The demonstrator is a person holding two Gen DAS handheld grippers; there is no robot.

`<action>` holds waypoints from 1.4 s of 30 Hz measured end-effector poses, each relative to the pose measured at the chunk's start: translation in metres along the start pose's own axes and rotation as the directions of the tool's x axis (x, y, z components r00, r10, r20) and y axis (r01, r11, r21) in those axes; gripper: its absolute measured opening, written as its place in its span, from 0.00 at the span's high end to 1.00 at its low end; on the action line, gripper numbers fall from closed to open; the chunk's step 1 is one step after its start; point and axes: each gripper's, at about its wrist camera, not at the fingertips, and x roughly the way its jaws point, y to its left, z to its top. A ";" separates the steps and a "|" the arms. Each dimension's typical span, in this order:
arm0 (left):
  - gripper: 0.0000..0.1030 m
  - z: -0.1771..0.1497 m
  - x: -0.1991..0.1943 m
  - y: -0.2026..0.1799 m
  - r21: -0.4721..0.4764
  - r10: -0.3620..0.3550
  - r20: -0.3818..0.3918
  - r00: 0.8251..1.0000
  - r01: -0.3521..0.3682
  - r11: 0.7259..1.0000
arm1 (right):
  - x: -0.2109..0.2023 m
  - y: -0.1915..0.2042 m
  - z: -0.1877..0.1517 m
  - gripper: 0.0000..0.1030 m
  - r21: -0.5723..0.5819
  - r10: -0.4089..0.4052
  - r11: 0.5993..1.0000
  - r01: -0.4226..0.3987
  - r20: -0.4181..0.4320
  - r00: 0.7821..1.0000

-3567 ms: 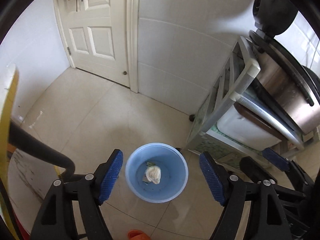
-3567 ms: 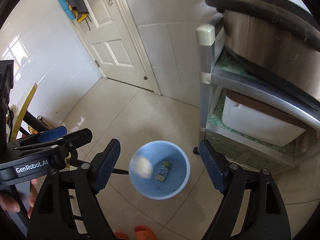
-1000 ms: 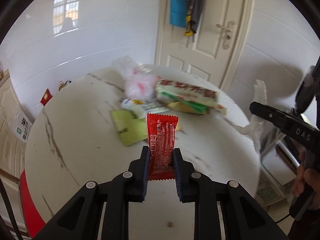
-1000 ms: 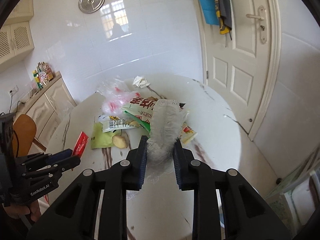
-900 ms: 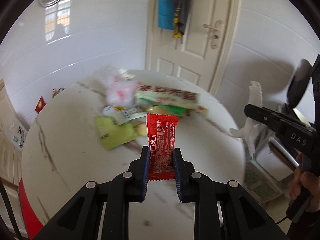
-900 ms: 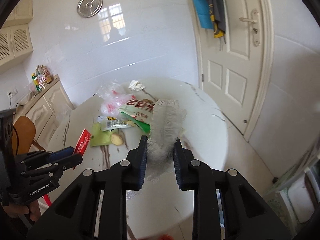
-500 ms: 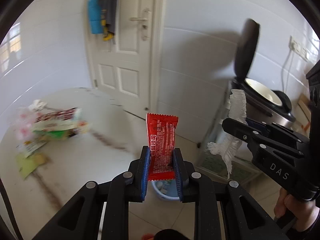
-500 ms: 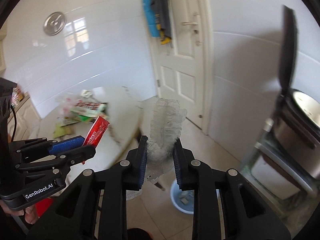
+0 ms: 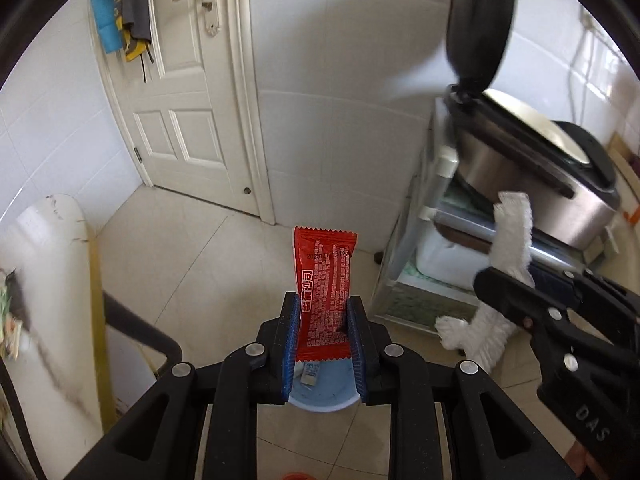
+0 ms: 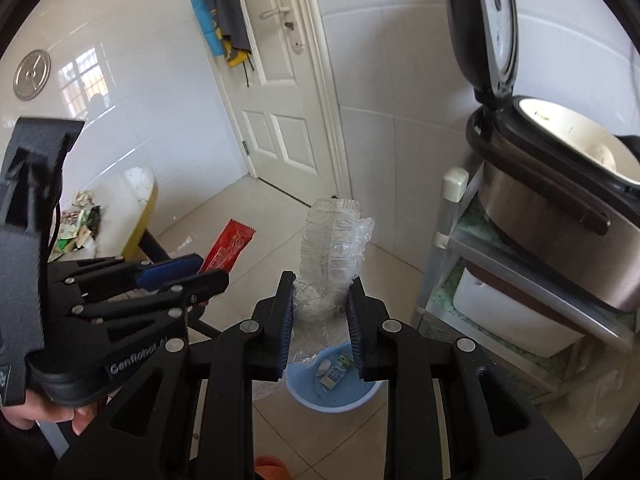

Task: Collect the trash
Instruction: 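Carry red wrapper and clear bag to the blue bin and release both, then move both tools back over the table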

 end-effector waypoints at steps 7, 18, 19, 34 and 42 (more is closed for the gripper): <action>0.39 0.013 0.022 0.015 -0.010 0.061 0.015 0.998 -0.061 0.998 | 0.038 -0.003 0.000 0.77 0.012 0.002 1.000 -0.001 -0.031 1.000; 0.31 0.019 0.014 0.023 -0.063 0.158 0.097 0.983 -0.152 0.986 | 0.063 0.009 0.007 0.66 0.036 0.042 0.999 -0.041 -0.015 0.999; 0.31 0.018 0.010 0.022 -0.064 0.152 0.096 0.984 -0.146 0.987 | 0.061 0.009 0.007 0.63 0.042 0.041 0.998 -0.041 -0.010 0.999; 0.18 -0.041 -0.154 0.023 -0.099 0.174 0.308 0.935 -0.151 0.984 | -0.050 0.057 0.026 0.33 -0.014 0.030 1.000 -0.028 0.158 0.987; 0.07 -0.110 -0.263 0.058 -0.147 0.251 0.464 0.849 -0.206 0.967 | -0.131 0.126 0.031 0.09 -0.150 0.051 0.989 -0.014 0.247 0.968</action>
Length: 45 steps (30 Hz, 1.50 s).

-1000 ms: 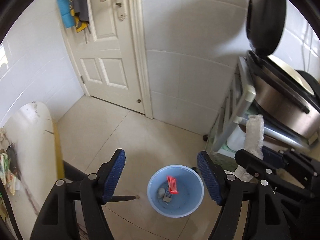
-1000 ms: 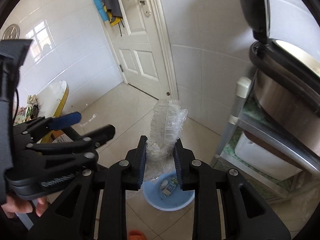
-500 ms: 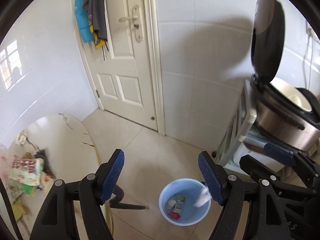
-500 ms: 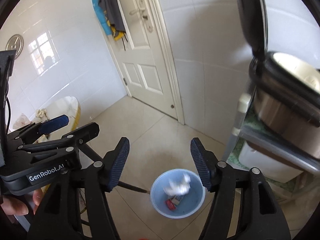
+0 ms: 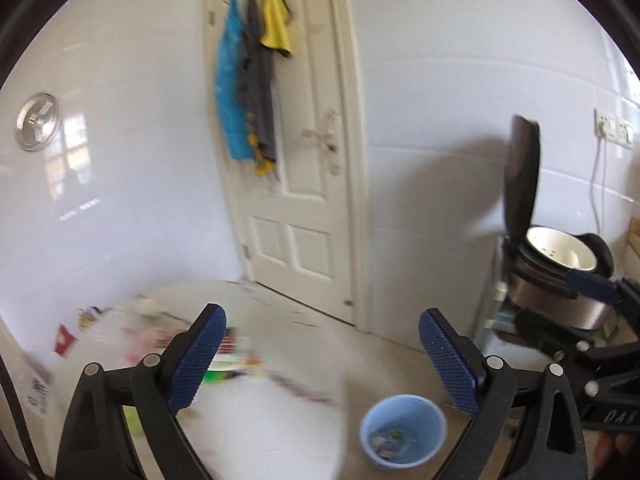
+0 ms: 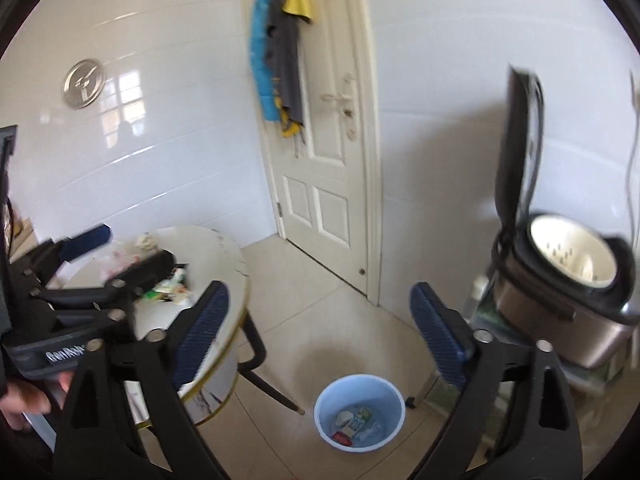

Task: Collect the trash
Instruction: 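Move both tools back over the table, then grasp the green wrapper with the left tool while the right grasps the ginger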

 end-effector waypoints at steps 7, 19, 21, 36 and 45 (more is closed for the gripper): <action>0.01 -0.024 -0.045 0.085 -0.048 0.162 0.061 0.985 -0.159 0.986 | -0.018 0.081 0.020 0.06 -0.175 0.064 0.983 -0.059 0.019 0.998; 0.01 -0.117 0.023 0.181 -0.230 0.164 -0.170 0.972 -0.201 0.952 | 0.099 0.169 -0.007 0.01 -0.262 0.219 0.926 -0.272 -0.214 0.952; 0.01 -0.133 0.044 0.179 -0.228 0.143 -0.235 0.961 -0.197 0.953 | 0.120 0.179 -0.017 0.01 -0.247 0.246 0.918 -0.309 -0.254 0.935; 0.45 -0.146 0.129 0.207 -0.297 -0.026 -0.366 0.930 -0.091 0.951 | 0.187 0.212 -0.049 0.01 -0.249 0.291 0.884 -0.396 -0.371 0.882; 0.85 -0.149 0.088 0.242 -0.340 0.071 -0.468 0.881 -0.254 0.905 | 0.199 0.245 -0.056 0.02 -0.290 0.317 0.845 -0.450 -0.407 0.857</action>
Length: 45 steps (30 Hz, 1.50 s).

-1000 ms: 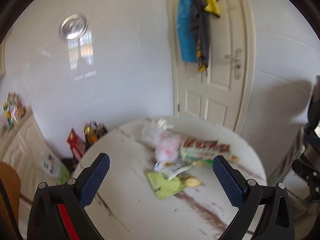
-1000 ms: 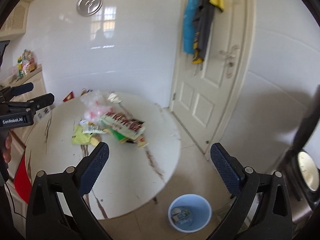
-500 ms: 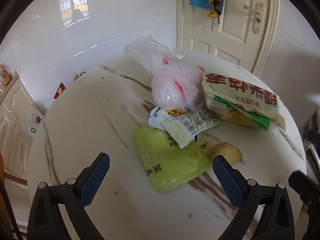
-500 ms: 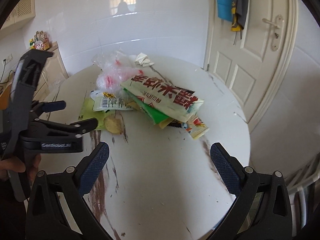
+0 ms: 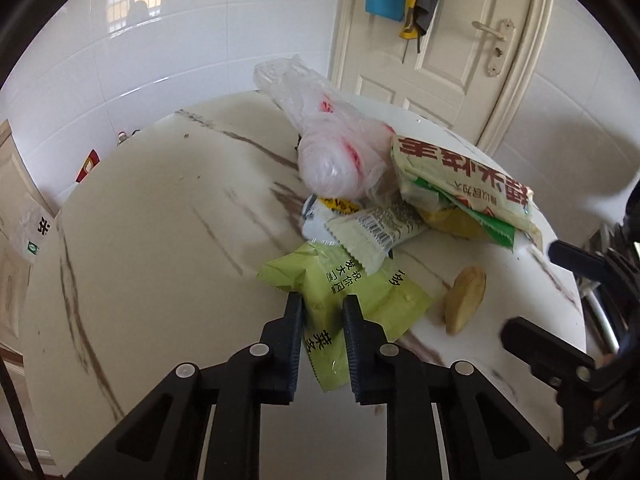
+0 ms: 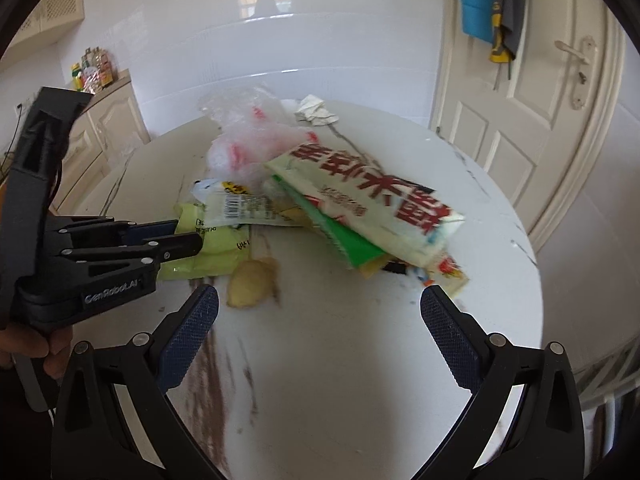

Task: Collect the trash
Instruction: 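Grasp the green wrapper with the left tool while the right grasps the ginger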

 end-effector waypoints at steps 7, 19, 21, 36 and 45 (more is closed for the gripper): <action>0.89 -0.031 -0.055 0.015 -0.039 -0.001 0.024 1.000 0.002 0.999 | 0.030 0.030 0.003 0.23 -0.046 0.050 0.998 -0.053 -0.064 0.997; 0.90 -0.042 -0.072 0.009 -0.047 -0.008 0.031 0.999 0.009 0.999 | 0.054 0.036 0.019 0.48 -0.046 0.030 0.998 -0.035 -0.114 0.993; 0.90 -0.042 -0.073 0.006 -0.049 -0.013 0.036 0.999 0.015 0.999 | 0.052 0.038 0.018 0.68 -0.061 0.014 0.998 -0.021 -0.111 0.994; 0.96 -0.045 -0.086 -0.048 -0.024 -0.140 0.065 0.988 0.142 0.990 | -0.030 -0.026 -0.033 0.76 0.125 0.144 0.982 -0.142 -0.005 0.990; 0.51 -0.047 -0.063 -0.067 -0.048 -0.053 -0.028 0.998 0.052 0.997 | -0.052 -0.038 -0.061 0.76 0.158 0.138 0.978 -0.138 0.011 0.990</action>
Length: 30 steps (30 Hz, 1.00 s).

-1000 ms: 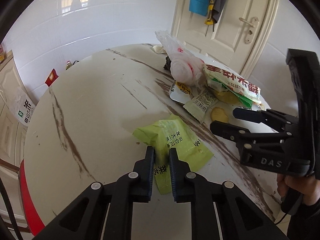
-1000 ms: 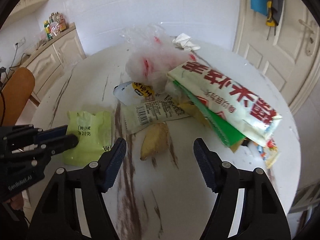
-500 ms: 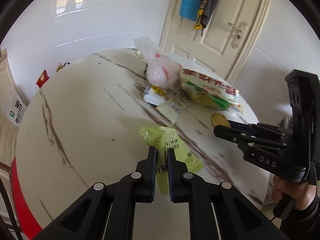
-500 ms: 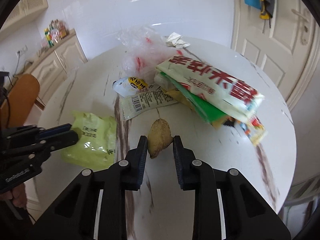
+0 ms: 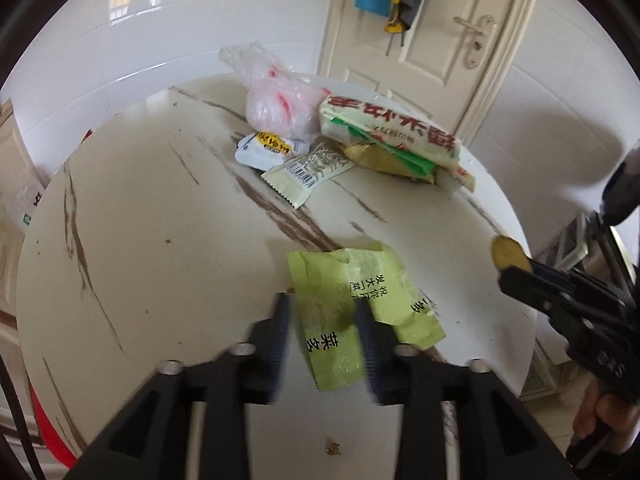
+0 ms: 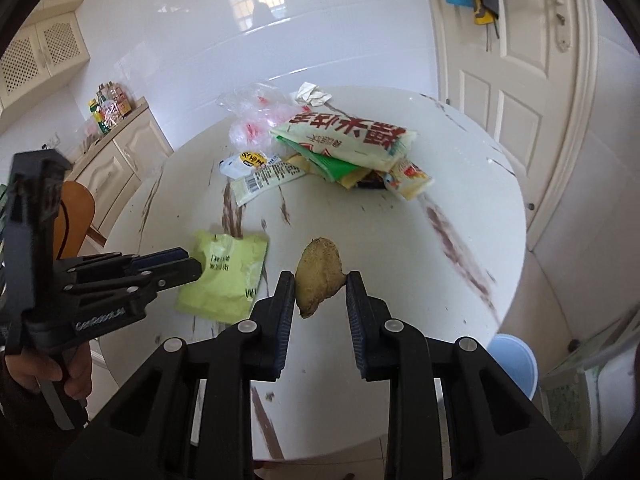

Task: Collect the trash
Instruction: 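Grasp the green wrapper with the left tool while the right grasps the ginger, then carry green wrapper and ginger to the blue bin and release both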

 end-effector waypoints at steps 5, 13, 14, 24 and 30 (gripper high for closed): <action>0.30 0.007 0.012 -0.017 0.003 -0.018 -0.004 1.000 0.018 1.000 | -0.009 -0.005 -0.009 0.76 0.010 -0.017 1.000 0.016 0.013 1.000; 0.58 0.010 0.032 -0.045 0.151 0.083 0.021 0.996 -0.085 0.985 | -0.022 -0.018 -0.016 0.76 0.032 -0.026 0.999 0.025 0.035 0.999; 0.65 0.009 0.032 -0.046 0.155 0.072 0.024 0.997 -0.075 0.985 | -0.024 -0.020 -0.016 0.76 0.035 -0.024 0.999 0.022 0.039 0.999; 0.91 0.017 0.015 -0.061 0.109 -0.057 0.067 0.996 0.050 0.993 | -0.046 -0.052 -0.026 0.76 0.094 -0.032 0.995 0.024 0.086 0.996; 0.91 0.027 -0.004 -0.126 0.204 -0.180 0.084 0.980 0.161 0.966 | -0.080 -0.091 -0.041 0.76 0.158 -0.087 0.985 0.065 0.136 0.987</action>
